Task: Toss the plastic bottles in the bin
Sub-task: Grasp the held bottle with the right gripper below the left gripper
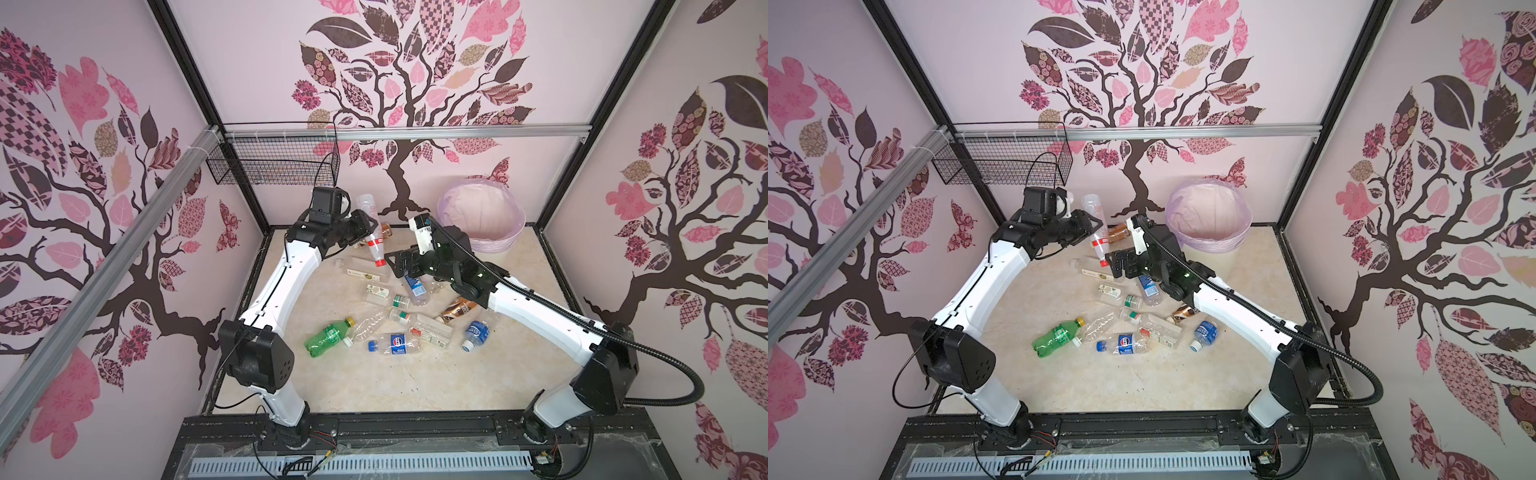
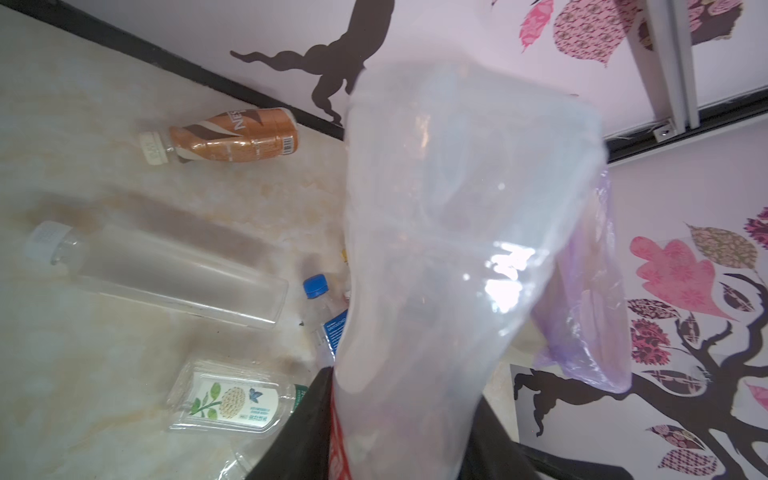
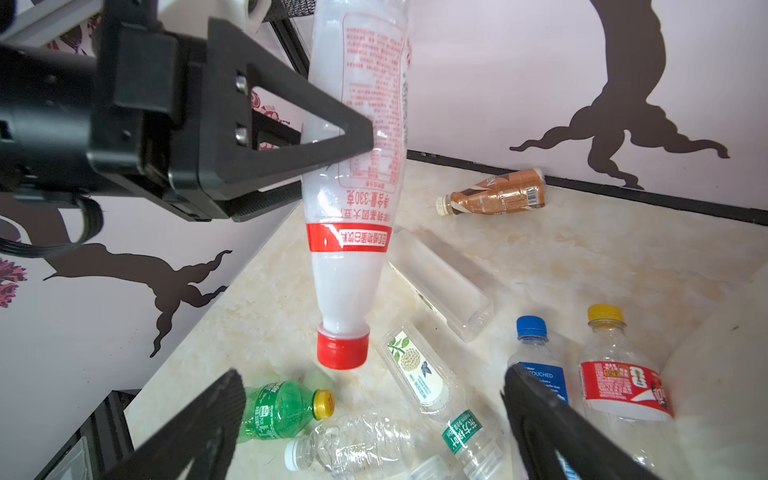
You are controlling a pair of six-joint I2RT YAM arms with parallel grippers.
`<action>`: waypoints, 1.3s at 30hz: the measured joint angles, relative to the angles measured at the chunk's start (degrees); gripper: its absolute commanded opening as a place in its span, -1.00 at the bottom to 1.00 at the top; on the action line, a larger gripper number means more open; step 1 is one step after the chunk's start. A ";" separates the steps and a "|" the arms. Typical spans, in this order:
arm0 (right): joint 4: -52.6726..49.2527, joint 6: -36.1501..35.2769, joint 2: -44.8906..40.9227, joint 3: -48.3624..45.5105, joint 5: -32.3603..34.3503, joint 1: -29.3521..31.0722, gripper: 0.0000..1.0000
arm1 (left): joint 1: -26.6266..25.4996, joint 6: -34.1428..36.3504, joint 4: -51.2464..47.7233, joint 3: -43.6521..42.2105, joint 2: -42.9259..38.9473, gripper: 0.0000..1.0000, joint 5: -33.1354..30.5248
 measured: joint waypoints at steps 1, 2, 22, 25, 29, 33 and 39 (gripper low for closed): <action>0.11 0.00 0.00 0.02 -0.13 0.00 0.93 | -0.48 -0.50 0.33 0.24 -0.22 -0.16 0.15; 0.15 0.02 0.00 0.02 -0.17 0.00 0.89 | -0.96 -0.90 0.63 0.35 -0.46 -0.16 0.28; 0.11 2.84 6.16 9.16 -3.52 -0.52 0.32 | -3.39 -5.66 5.46 -0.42 -6.58 -0.16 1.22; 0.09 3.06 6.60 9.25 -4.11 -0.55 0.17 | -3.85 -5.90 5.68 -0.46 -6.58 -0.16 1.20; 0.13 3.69 6.62 9.25 -4.72 -0.55 -0.03 | -4.15 -6.38 6.23 -0.92 -6.58 -0.15 1.20; 0.31 4.11 6.62 9.25 -4.85 -0.50 -0.21 | -4.24 -6.56 6.47 -1.22 -6.58 -0.14 0.92; 0.11 3.63 6.60 9.09 -4.94 -0.44 -0.51 | -4.24 -6.75 7.19 -1.97 -6.58 -0.02 0.61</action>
